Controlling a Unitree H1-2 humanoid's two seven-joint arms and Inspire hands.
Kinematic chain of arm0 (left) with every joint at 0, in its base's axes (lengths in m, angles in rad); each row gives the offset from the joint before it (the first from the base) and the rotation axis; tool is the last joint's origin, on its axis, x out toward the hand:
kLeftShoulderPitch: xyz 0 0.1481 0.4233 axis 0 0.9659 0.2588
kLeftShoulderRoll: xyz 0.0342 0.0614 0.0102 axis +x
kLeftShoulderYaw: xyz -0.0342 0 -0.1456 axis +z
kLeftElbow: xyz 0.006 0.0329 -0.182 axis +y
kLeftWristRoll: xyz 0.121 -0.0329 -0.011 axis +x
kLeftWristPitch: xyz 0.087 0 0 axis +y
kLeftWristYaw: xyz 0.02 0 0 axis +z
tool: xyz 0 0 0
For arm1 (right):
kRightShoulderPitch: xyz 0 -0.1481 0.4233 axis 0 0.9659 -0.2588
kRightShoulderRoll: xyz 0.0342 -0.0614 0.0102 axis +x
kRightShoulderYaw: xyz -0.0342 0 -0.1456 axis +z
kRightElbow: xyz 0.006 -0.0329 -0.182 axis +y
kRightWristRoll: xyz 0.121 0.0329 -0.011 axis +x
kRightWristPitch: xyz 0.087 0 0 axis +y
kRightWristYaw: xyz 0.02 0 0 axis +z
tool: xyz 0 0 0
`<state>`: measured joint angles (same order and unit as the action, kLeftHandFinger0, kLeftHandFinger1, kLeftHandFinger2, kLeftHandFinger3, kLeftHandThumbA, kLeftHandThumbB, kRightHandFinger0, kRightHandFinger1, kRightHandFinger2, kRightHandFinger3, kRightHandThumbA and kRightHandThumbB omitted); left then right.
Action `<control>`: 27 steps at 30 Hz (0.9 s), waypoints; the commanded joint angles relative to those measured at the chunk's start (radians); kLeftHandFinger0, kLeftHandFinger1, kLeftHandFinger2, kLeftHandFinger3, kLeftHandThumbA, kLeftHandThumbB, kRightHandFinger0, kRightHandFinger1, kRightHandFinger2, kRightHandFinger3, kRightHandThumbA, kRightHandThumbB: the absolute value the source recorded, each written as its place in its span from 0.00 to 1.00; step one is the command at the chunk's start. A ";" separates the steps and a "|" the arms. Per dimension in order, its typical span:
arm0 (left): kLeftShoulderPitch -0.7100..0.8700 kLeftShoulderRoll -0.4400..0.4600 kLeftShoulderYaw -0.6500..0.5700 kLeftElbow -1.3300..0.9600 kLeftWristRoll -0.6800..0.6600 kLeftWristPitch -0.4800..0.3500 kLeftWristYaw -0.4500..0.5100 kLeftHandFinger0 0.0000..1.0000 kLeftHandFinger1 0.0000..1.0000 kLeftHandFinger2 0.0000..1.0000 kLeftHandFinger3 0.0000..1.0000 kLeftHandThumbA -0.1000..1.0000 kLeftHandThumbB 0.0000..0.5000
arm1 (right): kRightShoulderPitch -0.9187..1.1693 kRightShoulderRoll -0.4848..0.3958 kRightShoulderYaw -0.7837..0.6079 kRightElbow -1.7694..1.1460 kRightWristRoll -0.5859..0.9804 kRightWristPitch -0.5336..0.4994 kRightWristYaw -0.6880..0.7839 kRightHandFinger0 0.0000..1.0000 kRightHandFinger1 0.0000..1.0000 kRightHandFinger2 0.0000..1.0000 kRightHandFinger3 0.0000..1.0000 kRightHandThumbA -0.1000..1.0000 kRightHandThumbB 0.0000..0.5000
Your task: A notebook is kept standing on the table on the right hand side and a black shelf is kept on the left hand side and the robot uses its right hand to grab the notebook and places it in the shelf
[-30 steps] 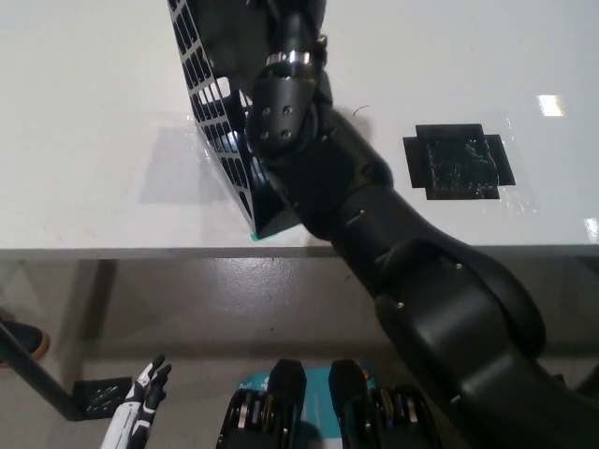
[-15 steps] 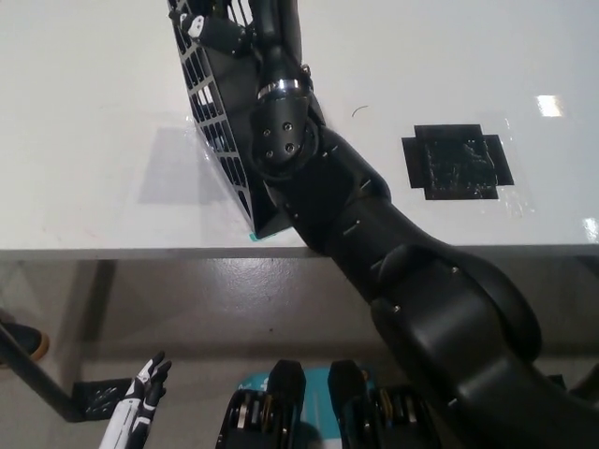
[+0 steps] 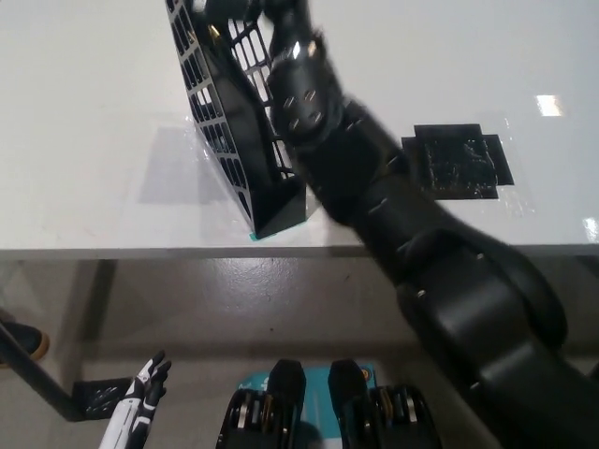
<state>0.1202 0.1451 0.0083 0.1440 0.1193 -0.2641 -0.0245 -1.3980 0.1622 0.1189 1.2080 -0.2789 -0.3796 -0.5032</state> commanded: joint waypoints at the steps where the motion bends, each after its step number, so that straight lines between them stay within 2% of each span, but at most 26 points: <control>1: 0.003 0.025 -0.003 -0.022 -0.003 -0.015 -0.014 1.00 1.00 1.00 1.00 1.00 0.35 | 0.016 -0.116 0.012 -0.408 -0.032 0.037 0.095 1.00 1.00 1.00 1.00 1.00 0.61; 4: 0.003 0.021 0.002 -0.022 -0.011 -0.003 -0.012 1.00 1.00 1.00 1.00 1.00 0.37 | 0.151 -0.200 -0.003 -0.845 -0.038 0.186 0.208 1.00 1.00 1.00 1.00 1.00 0.65; 7: 0.006 0.023 0.005 -0.024 -0.012 -0.002 -0.011 1.00 1.00 1.00 1.00 1.00 0.36 | 0.243 -0.236 -0.017 -1.077 -0.022 0.262 0.262 1.00 1.00 1.00 1.00 1.00 0.69; 8: 0.002 0.027 0.007 -0.020 -0.014 -0.009 -0.013 1.00 1.00 1.00 1.00 1.00 0.35 | 0.303 -0.257 -0.026 -1.185 -0.006 0.255 0.276 1.00 1.00 1.00 1.00 1.00 0.65; 10: -0.003 0.024 0.005 -0.016 -0.011 -0.010 -0.011 1.00 1.00 1.00 1.00 1.00 0.35 | 0.396 -0.274 -0.036 -1.331 0.044 0.267 0.296 1.00 1.00 1.00 1.00 1.00 0.66; 15: -0.012 0.019 -0.003 -0.011 0.000 -0.009 -0.009 1.00 1.00 1.00 1.00 1.00 0.37 | 0.646 -0.293 -0.023 -1.607 0.037 0.278 0.317 1.00 1.00 1.00 1.00 1.00 0.65; 18: -0.011 0.017 -0.001 -0.017 -0.001 -0.004 -0.007 1.00 1.00 1.00 1.00 1.00 0.38 | 0.840 -0.296 0.017 -1.714 0.044 0.208 0.316 1.00 1.00 1.00 1.00 1.00 0.68; 20: -0.019 0.021 0.001 -0.016 -0.006 -0.009 -0.010 1.00 1.00 1.00 1.00 1.00 0.38 | 0.941 -0.275 0.039 -1.727 0.014 0.147 0.294 1.00 1.00 1.00 1.00 1.00 0.64; 21: -0.019 0.020 0.001 -0.016 -0.004 -0.013 -0.007 1.00 1.00 1.00 1.00 1.00 0.38 | 1.007 -0.253 0.054 -1.738 0.010 0.134 0.280 1.00 1.00 1.00 1.00 1.00 0.68; 22: -0.018 0.021 0.000 -0.021 0.000 -0.007 -0.008 1.00 1.00 1.00 1.00 1.00 0.39 | 1.075 -0.241 0.074 -1.744 0.023 0.114 0.268 1.00 1.00 1.00 1.00 1.00 0.66; 24: -0.017 0.021 -0.003 -0.020 0.006 -0.004 -0.008 1.00 1.00 1.00 1.00 1.00 0.41 | 1.145 -0.237 0.091 -1.738 0.006 0.073 0.260 1.00 1.00 1.00 1.00 1.00 0.68; 26: -0.019 0.022 -0.003 -0.015 0.003 -0.007 -0.010 1.00 1.00 1.00 1.00 1.00 0.42 | 1.216 -0.245 0.113 -1.688 0.004 0.007 0.254 1.00 1.00 1.00 1.00 1.00 0.61; 27: -0.017 0.022 -0.003 -0.016 0.000 -0.003 -0.012 1.00 1.00 1.00 1.00 1.00 0.44 | 1.251 -0.249 0.120 -1.665 -0.006 -0.005 0.255 1.00 1.00 1.00 1.00 1.00 0.63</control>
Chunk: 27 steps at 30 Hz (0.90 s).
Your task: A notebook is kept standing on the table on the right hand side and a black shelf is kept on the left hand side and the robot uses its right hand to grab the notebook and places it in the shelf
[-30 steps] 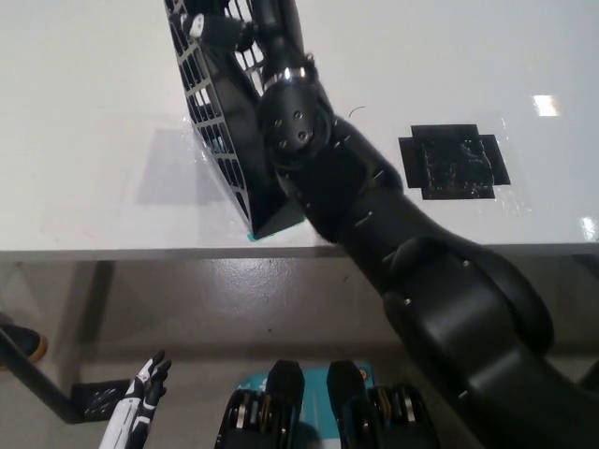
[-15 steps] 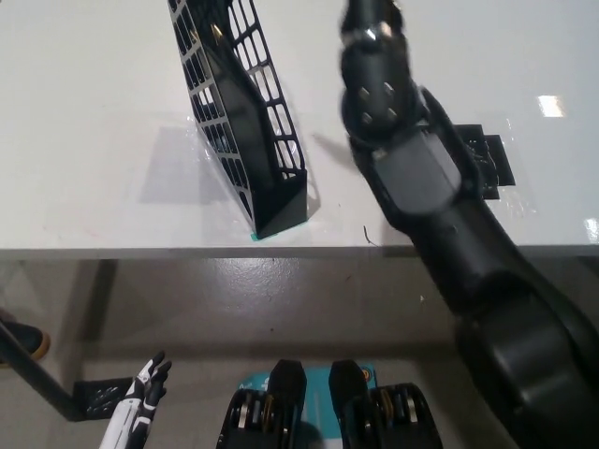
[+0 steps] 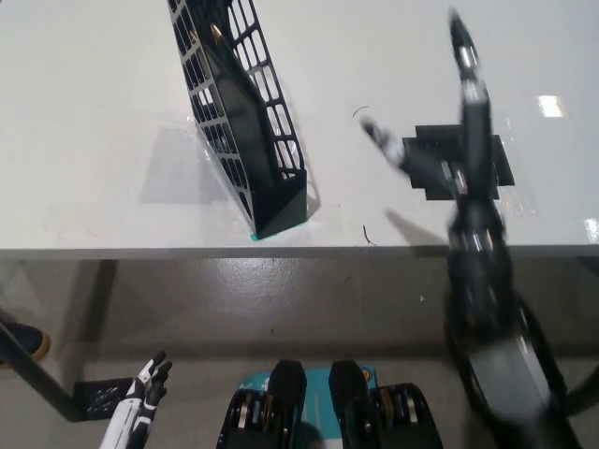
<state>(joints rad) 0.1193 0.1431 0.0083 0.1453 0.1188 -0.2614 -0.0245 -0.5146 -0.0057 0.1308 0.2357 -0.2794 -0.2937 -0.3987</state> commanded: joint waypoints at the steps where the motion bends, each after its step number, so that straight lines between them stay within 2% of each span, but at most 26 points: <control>1: -0.019 0.023 -0.002 -0.016 0.002 -0.006 -0.010 1.00 1.00 1.00 1.00 1.00 0.43 | 0.379 -0.080 0.110 -0.672 -0.008 -0.104 0.148 1.00 1.00 1.00 1.00 1.00 0.64; 4: -0.017 0.020 -0.001 -0.018 -0.002 -0.011 -0.009 1.00 1.00 1.00 1.00 1.00 0.39 | 0.416 -0.072 0.110 -0.606 -0.007 -0.143 0.132 1.00 1.00 1.00 1.00 1.00 0.55; 7: -0.017 0.019 -0.003 -0.025 0.002 -0.013 -0.008 1.00 1.00 1.00 1.00 1.00 0.38 | 0.456 -0.067 0.110 -0.541 0.007 -0.158 0.122 1.00 1.00 1.00 1.00 1.00 0.57; 9: -0.024 0.017 -0.003 -0.024 0.003 -0.014 -0.006 1.00 1.00 1.00 1.00 1.00 0.39 | 0.465 -0.063 0.106 -0.483 0.038 -0.155 0.121 1.00 1.00 1.00 1.00 1.00 0.63; 11: -0.025 0.016 -0.002 -0.021 -0.006 -0.025 -0.007 1.00 1.00 1.00 1.00 1.00 0.37 | 0.478 -0.064 0.101 -0.409 0.049 -0.166 0.122 1.00 1.00 1.00 1.00 1.00 0.57; 13: -0.031 0.012 -0.002 -0.018 -0.012 -0.028 -0.008 1.00 1.00 1.00 1.00 1.00 0.39 | 0.497 -0.063 0.100 -0.342 0.145 -0.122 0.165 1.00 1.00 1.00 1.00 1.00 0.68; 15: -0.033 0.010 -0.002 -0.015 -0.021 -0.032 -0.010 1.00 1.00 1.00 1.00 1.00 0.39 | 0.503 -0.056 0.094 -0.312 0.185 -0.098 0.183 1.00 1.00 1.00 1.00 1.00 0.71; 18: -0.041 0.007 -0.004 -0.012 -0.027 -0.034 -0.012 1.00 1.00 1.00 1.00 1.00 0.40 | 0.505 -0.051 0.072 -0.200 0.226 -0.118 0.209 1.00 1.00 1.00 1.00 1.00 0.61; 22: -0.048 0.008 -0.001 -0.011 -0.027 -0.035 -0.008 1.00 1.00 1.00 1.00 1.00 0.41 | 0.495 -0.043 0.060 -0.108 0.240 -0.133 0.232 1.00 1.00 1.00 1.00 1.00 0.65; 27: -0.049 0.006 0.003 -0.015 -0.027 -0.031 -0.003 1.00 1.00 1.00 1.00 1.00 0.41 | 0.486 -0.039 0.046 -0.034 0.272 -0.141 0.269 1.00 1.00 1.00 1.00 1.00 0.64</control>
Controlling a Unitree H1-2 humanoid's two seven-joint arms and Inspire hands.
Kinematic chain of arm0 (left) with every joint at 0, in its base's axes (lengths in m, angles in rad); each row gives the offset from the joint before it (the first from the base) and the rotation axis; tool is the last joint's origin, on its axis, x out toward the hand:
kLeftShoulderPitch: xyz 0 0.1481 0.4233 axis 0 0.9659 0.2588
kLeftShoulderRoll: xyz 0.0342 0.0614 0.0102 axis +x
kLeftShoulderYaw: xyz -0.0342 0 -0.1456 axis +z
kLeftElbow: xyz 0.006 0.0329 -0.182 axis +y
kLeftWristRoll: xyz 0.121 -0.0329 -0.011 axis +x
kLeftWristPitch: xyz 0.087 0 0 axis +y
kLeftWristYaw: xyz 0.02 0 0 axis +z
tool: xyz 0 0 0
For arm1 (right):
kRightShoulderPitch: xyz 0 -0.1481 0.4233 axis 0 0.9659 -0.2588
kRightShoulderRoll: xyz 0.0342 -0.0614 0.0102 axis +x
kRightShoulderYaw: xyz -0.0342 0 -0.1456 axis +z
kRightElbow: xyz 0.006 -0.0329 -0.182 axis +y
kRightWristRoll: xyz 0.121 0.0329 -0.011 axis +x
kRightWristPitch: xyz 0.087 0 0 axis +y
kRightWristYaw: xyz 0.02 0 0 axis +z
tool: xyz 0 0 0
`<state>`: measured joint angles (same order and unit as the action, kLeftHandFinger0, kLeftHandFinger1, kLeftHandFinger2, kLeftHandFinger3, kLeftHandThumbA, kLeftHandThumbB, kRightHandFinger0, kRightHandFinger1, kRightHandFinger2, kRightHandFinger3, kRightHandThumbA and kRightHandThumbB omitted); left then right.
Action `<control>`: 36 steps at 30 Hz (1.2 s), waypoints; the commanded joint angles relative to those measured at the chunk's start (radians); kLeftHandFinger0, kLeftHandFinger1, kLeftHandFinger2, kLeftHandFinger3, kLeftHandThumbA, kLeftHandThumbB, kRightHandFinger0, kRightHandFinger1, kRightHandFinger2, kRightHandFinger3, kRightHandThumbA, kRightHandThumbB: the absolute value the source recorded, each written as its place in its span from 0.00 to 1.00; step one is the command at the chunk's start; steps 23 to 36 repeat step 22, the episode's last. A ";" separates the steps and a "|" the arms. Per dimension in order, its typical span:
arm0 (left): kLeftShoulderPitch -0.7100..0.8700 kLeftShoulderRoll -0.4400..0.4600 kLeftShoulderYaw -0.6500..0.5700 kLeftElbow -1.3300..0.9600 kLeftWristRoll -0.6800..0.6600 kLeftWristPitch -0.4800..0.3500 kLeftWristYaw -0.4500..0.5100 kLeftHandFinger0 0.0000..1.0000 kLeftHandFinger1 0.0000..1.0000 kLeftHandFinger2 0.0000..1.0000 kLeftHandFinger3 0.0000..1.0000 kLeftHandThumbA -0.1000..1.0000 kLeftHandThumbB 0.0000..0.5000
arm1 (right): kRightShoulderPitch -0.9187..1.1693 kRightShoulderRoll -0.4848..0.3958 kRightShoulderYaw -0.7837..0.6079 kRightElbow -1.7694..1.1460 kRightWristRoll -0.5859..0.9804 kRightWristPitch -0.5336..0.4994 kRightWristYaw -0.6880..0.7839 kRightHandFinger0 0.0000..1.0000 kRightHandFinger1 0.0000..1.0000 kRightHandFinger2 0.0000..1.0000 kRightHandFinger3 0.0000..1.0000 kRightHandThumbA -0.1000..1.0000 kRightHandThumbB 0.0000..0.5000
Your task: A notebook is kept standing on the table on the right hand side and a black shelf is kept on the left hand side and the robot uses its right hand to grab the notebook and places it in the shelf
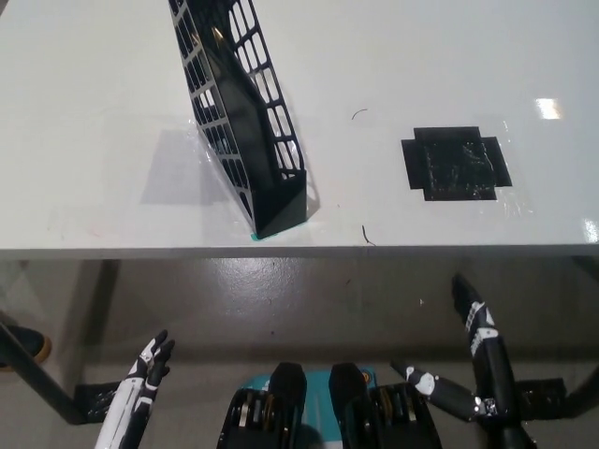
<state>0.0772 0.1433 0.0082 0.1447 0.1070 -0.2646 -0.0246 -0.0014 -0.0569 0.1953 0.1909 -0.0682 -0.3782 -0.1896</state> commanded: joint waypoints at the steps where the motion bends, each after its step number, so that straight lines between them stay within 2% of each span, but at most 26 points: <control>1: -0.008 0.004 0.004 -0.009 -0.019 -0.027 -0.003 1.00 1.00 1.00 1.00 1.00 0.41 | -0.032 0.013 -0.022 0.016 0.068 -0.054 0.065 1.00 1.00 1.00 1.00 1.00 0.63; 5: -0.016 0.002 0.001 0.001 -0.013 -0.032 -0.001 1.00 1.00 1.00 1.00 1.00 0.41 | -0.043 0.011 -0.039 0.038 0.062 -0.065 0.072 1.00 1.00 1.00 1.00 1.00 0.55; 11: -0.020 0.001 0.005 0.010 -0.012 -0.031 0.005 1.00 1.00 1.00 1.00 1.00 0.41 | -0.063 0.018 -0.056 0.061 0.051 -0.056 0.077 1.00 1.00 1.00 1.00 1.00 0.59; 14: -0.023 0.003 0.007 0.017 -0.007 -0.036 0.010 1.00 1.00 1.00 1.00 1.00 0.41 | -0.068 0.022 -0.057 0.069 0.060 -0.057 0.092 1.00 1.00 1.00 1.00 1.00 0.59; 20: -0.026 0.003 0.006 0.014 -0.008 -0.024 0.005 1.00 1.00 1.00 1.00 1.00 0.41 | -0.073 0.028 -0.067 0.094 0.046 -0.087 0.093 1.00 1.00 1.00 1.00 1.00 0.50; 36: -0.026 0.002 0.004 0.012 -0.007 -0.021 0.005 1.00 1.00 1.00 1.00 1.00 0.39 | -0.068 0.030 -0.071 0.090 0.048 -0.092 0.096 1.00 1.00 1.00 1.00 1.00 0.50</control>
